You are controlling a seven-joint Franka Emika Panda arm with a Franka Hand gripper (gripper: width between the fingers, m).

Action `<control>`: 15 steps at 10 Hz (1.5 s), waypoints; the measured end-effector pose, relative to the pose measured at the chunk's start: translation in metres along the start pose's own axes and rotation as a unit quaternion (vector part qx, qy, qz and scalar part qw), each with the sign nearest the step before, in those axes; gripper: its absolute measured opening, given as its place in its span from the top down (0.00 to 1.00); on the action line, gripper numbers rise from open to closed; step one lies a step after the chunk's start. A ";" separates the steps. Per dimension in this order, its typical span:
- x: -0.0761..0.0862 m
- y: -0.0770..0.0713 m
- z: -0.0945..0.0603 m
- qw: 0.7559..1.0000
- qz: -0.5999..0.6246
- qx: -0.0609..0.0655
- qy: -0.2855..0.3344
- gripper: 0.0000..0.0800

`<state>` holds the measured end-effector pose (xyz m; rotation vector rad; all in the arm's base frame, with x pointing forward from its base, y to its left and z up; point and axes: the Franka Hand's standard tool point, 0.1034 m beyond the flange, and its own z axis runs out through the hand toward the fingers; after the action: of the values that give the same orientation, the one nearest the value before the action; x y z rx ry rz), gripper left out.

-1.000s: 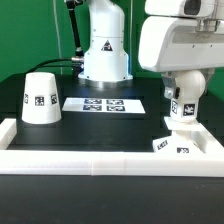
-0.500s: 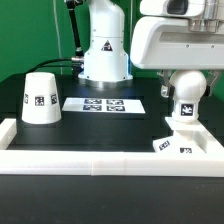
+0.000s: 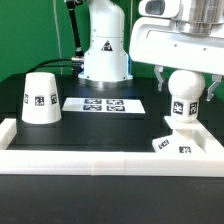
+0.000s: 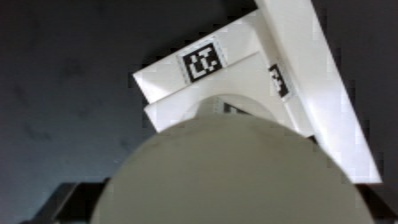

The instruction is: Assemble lamp

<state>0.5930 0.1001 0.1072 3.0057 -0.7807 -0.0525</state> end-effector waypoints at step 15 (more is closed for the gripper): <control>0.000 -0.004 -0.006 0.877 -0.481 0.003 0.013 0.13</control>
Offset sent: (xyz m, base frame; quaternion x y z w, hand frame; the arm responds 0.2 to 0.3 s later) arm 0.0055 -0.0005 0.0079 -0.0162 0.0329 -0.1997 0.9792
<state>0.5953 0.1035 0.1128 3.0300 0.7665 -0.0314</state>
